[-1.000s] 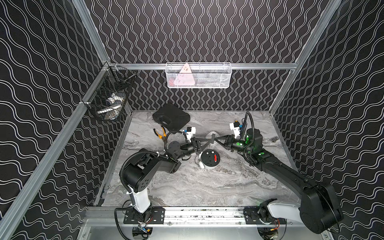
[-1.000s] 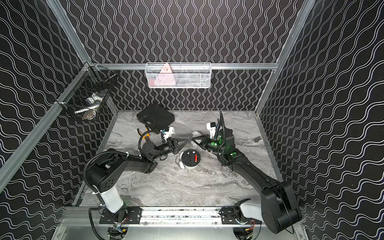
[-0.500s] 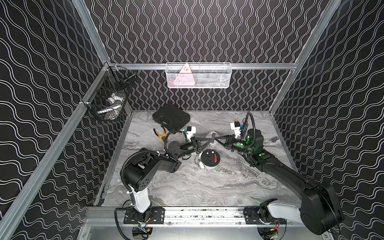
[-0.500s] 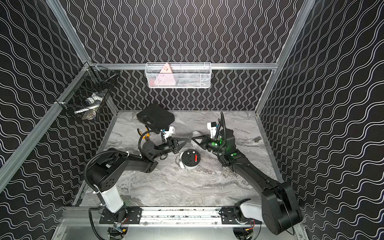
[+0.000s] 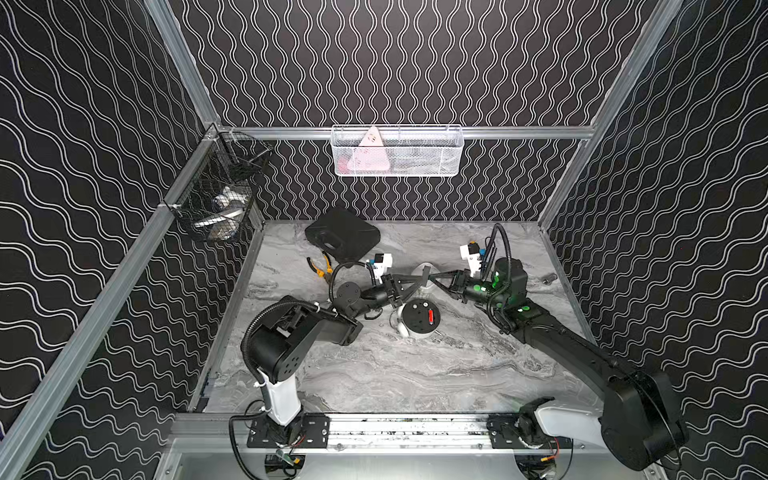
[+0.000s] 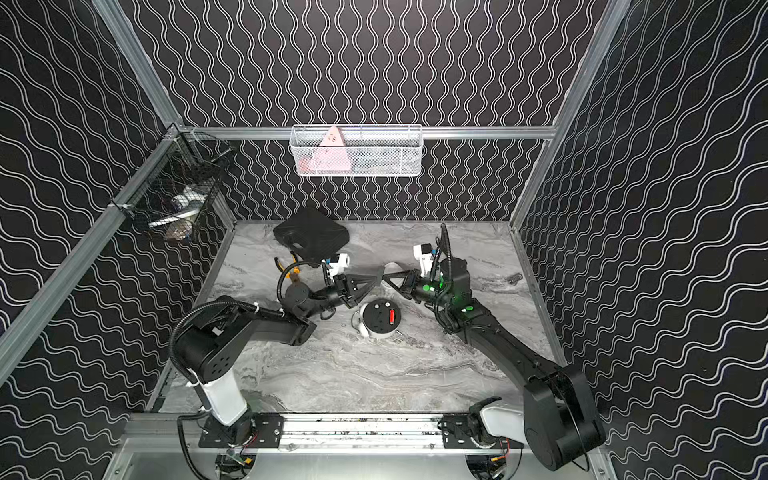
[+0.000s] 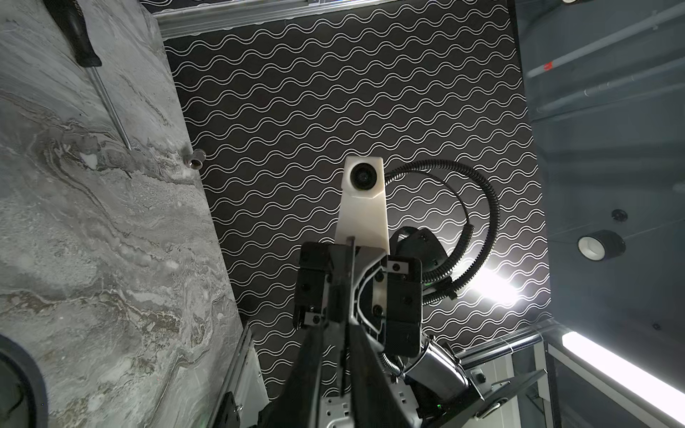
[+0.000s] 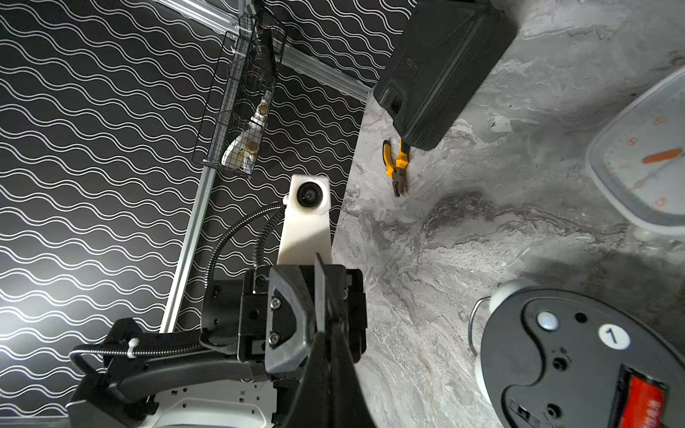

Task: Insert the battery into the alarm
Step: Install the cover on the alarm.

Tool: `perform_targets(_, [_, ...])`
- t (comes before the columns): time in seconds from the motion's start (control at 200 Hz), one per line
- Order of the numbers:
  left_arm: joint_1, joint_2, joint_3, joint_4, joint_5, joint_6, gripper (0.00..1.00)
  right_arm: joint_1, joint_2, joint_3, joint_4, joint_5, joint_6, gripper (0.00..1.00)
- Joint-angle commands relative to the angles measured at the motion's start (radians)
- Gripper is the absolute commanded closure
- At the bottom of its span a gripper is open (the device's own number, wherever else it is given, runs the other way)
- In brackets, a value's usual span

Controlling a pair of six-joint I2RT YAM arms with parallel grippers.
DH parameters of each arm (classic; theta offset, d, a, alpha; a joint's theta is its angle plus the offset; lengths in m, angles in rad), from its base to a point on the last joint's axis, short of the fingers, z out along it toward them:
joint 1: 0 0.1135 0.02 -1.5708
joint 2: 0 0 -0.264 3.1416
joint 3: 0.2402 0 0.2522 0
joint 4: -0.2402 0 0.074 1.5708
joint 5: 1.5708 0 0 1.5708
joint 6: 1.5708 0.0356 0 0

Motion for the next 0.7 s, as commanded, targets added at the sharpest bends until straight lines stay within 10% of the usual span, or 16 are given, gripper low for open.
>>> perform_targets(0.0, [-0.001,0.003,0.004,0.024,0.014,-0.014,0.72,0.002,-0.010,-0.004,0.052,-0.020,0.007,1.00])
perform_targets(0.35, [0.034,-0.049,-0.026,0.019,-0.005,0.050,0.23,0.001,-0.028,-0.010,-0.014,0.013,-0.025,1.00])
perform_targets(0.695, [0.089,-0.186,-0.118,-0.402,-0.086,0.427,0.01,-0.036,-0.077,0.008,-0.218,0.030,-0.138,1.00])
